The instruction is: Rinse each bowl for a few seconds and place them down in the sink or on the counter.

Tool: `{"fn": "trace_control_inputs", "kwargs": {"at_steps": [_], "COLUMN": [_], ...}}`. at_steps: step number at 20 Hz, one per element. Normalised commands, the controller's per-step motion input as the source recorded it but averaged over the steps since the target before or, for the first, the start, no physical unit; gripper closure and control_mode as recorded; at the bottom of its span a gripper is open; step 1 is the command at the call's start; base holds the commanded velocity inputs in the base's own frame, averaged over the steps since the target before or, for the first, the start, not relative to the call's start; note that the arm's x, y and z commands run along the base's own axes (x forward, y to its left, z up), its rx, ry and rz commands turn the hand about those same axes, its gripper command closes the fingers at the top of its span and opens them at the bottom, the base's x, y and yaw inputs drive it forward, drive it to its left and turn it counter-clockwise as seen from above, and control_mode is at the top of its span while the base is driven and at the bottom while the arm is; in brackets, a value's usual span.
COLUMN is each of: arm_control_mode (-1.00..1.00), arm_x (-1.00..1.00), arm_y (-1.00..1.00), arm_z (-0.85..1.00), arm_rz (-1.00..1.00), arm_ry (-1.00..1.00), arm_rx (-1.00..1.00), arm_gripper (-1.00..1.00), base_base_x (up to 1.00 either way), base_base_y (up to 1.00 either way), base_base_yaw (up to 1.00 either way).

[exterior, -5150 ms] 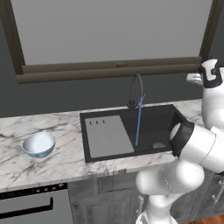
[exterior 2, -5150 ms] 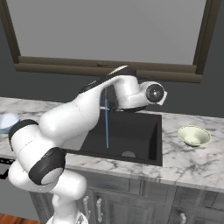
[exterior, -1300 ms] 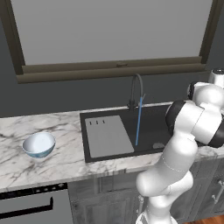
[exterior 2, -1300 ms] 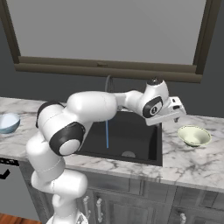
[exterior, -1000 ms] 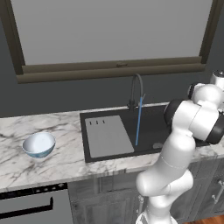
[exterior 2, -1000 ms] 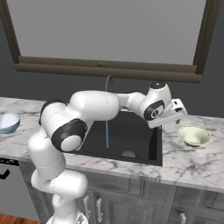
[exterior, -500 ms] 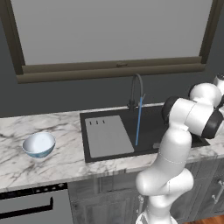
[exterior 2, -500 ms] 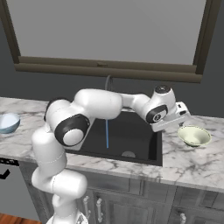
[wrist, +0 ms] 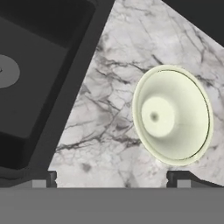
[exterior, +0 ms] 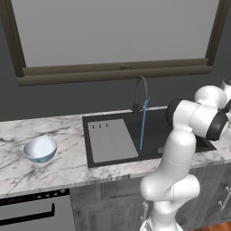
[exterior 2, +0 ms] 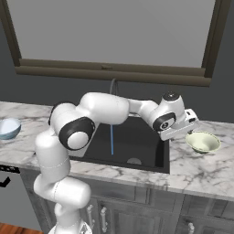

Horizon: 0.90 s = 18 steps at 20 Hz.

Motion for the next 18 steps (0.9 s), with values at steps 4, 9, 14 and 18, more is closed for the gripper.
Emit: {"fn": "trace_control_inputs", "kwargs": {"at_steps": [4, 9, 14, 18], "arm_control_mode": [-1.0, -1.0, -1.0, -1.0], "arm_x": [0.02, 0.05, 0.06, 0.1], "arm_y": [-0.11, -0.07, -0.05, 0.0], "arm_z": [-0.17, -0.15, -0.12, -0.13], "arm_rz": [0.04, 0.04, 0.02, 0.01], "arm_ry": [0.0, 0.0, 0.0, 0.0], "arm_rx": [-0.02, -0.02, -0.02, -0.02], "arm_gripper": [-1.0, -1.0, -1.0, -1.0], "base_base_x": [0.0, 0.0, 0.0, 0.0], "base_base_y": [0.0, 0.0, 0.0, 0.0], "base_base_yaw": [0.0, 0.0, 0.0, 0.0]}}
